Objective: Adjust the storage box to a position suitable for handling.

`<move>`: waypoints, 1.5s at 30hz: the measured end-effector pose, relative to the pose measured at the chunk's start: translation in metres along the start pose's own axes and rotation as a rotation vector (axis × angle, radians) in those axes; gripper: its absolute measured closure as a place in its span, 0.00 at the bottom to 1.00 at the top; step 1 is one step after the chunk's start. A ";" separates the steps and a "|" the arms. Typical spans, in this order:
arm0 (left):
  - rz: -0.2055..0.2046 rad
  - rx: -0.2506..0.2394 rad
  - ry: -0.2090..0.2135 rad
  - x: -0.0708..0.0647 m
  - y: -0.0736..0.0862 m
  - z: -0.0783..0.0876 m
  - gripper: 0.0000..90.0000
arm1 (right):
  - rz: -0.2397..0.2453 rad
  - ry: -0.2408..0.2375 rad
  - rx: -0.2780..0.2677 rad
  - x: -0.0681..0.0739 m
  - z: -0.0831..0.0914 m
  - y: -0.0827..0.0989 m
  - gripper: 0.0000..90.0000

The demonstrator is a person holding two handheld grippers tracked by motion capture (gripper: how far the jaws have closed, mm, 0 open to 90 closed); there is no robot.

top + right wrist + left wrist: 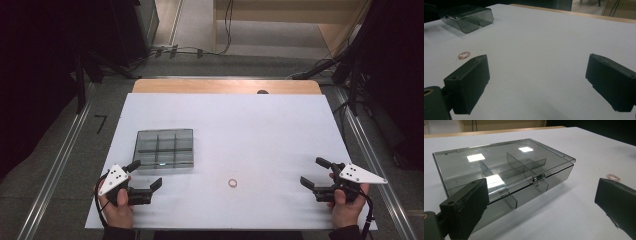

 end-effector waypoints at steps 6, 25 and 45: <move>-0.008 0.001 -0.007 -0.002 -0.004 0.001 0.00 | 0.004 0.000 0.013 0.001 -0.002 0.000 0.04; 0.050 0.065 0.011 0.015 -0.041 -0.003 0.11 | -0.002 -0.003 0.024 0.000 -0.003 0.001 0.04; 0.165 0.136 -0.066 0.065 -0.073 -0.032 0.64 | -0.004 -0.017 0.029 0.000 -0.004 0.001 0.04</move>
Point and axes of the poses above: each handheld gripper's, and its own axes: z roughly backward along the jaws, y roughly out of its underside, x roughly to its left, the point moved 2 cm from there along -z, roughly forward along the jaws, and after that the axes turned 7 degrees about -y, right-handed, at the moved point
